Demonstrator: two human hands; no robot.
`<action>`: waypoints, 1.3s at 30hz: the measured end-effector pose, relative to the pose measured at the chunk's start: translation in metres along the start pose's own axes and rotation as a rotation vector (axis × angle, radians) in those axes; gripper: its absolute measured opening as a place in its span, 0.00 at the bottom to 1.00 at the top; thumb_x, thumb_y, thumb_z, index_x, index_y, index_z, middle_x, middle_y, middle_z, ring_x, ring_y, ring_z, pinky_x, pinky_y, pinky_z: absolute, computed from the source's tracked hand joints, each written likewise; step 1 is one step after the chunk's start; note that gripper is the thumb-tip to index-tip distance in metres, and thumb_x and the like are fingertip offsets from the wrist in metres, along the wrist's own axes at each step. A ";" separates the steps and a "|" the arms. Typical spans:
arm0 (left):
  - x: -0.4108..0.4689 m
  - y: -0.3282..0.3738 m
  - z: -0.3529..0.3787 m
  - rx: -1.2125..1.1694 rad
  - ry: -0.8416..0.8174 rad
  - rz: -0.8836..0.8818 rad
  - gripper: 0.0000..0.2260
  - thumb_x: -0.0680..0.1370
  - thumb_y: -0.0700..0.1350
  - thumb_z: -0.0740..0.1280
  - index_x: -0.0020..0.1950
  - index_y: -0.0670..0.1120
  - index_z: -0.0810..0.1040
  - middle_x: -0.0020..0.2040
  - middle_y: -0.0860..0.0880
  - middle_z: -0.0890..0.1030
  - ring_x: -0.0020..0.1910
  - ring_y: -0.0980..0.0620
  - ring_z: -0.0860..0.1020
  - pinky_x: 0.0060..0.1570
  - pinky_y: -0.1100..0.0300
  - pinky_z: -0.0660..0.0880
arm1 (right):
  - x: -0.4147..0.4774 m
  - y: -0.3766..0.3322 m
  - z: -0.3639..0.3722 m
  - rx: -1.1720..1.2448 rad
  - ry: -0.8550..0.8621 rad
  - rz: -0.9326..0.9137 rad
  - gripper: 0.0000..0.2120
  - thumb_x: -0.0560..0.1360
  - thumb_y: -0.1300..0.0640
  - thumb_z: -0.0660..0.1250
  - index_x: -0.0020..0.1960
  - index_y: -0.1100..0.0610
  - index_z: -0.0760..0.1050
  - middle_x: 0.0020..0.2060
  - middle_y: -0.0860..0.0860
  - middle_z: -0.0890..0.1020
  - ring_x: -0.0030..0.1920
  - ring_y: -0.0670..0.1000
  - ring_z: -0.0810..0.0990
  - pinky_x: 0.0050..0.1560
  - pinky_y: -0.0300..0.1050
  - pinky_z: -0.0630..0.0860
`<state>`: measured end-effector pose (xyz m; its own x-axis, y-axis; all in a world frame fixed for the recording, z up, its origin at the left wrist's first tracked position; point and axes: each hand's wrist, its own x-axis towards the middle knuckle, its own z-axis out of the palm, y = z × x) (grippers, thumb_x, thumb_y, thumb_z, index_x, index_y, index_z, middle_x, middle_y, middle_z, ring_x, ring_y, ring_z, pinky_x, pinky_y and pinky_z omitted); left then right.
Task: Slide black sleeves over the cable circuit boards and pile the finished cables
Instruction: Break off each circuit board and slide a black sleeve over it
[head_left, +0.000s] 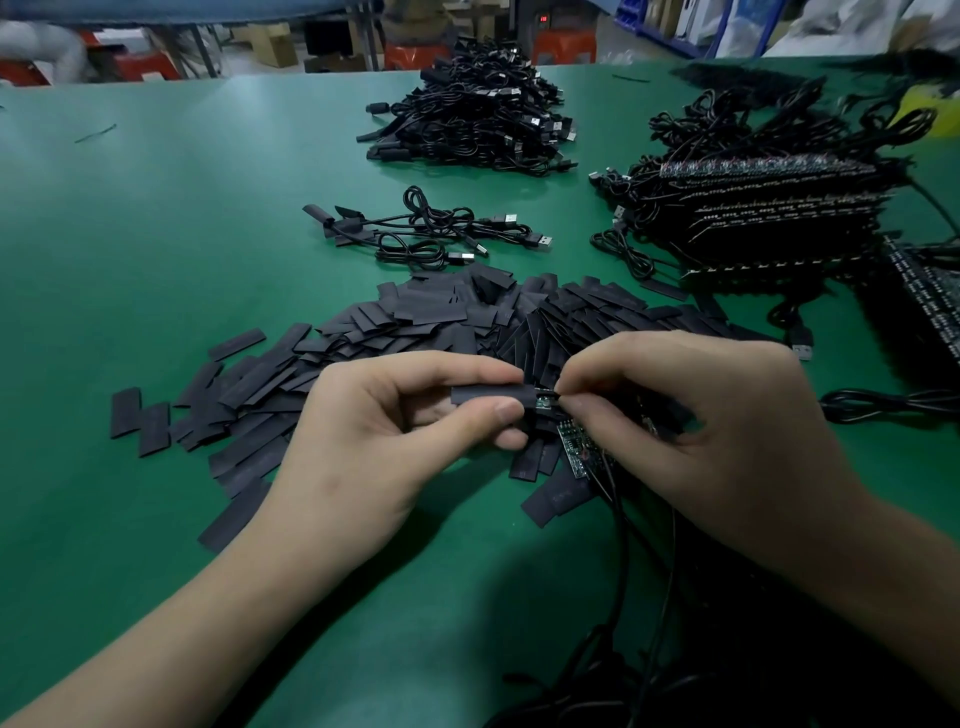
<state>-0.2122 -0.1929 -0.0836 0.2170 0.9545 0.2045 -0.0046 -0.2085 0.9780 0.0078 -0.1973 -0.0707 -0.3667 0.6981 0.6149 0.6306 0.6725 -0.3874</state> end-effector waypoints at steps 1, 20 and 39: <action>0.000 0.000 0.000 -0.023 0.001 -0.011 0.09 0.70 0.43 0.75 0.49 0.45 0.87 0.37 0.44 0.87 0.36 0.55 0.85 0.40 0.70 0.78 | 0.000 0.000 0.000 -0.012 0.005 -0.010 0.02 0.77 0.59 0.72 0.48 0.53 0.82 0.41 0.44 0.84 0.42 0.46 0.82 0.45 0.42 0.75; 0.000 0.004 0.003 -0.090 0.000 -0.018 0.09 0.70 0.39 0.74 0.49 0.44 0.86 0.40 0.45 0.87 0.38 0.53 0.86 0.39 0.69 0.78 | -0.001 -0.001 -0.001 -0.102 0.034 -0.091 0.02 0.78 0.60 0.72 0.48 0.55 0.83 0.40 0.48 0.84 0.40 0.50 0.80 0.45 0.43 0.74; -0.002 0.001 0.001 0.186 0.050 0.205 0.09 0.72 0.44 0.76 0.52 0.50 0.86 0.43 0.51 0.88 0.40 0.54 0.86 0.42 0.67 0.79 | -0.002 -0.009 0.003 -0.003 0.105 0.098 0.02 0.74 0.54 0.74 0.47 0.50 0.85 0.39 0.40 0.85 0.40 0.42 0.80 0.44 0.37 0.73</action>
<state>-0.2114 -0.1959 -0.0829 0.1817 0.8969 0.4031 0.1372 -0.4291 0.8928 0.0006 -0.2042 -0.0707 -0.2295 0.7308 0.6428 0.6624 0.6012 -0.4470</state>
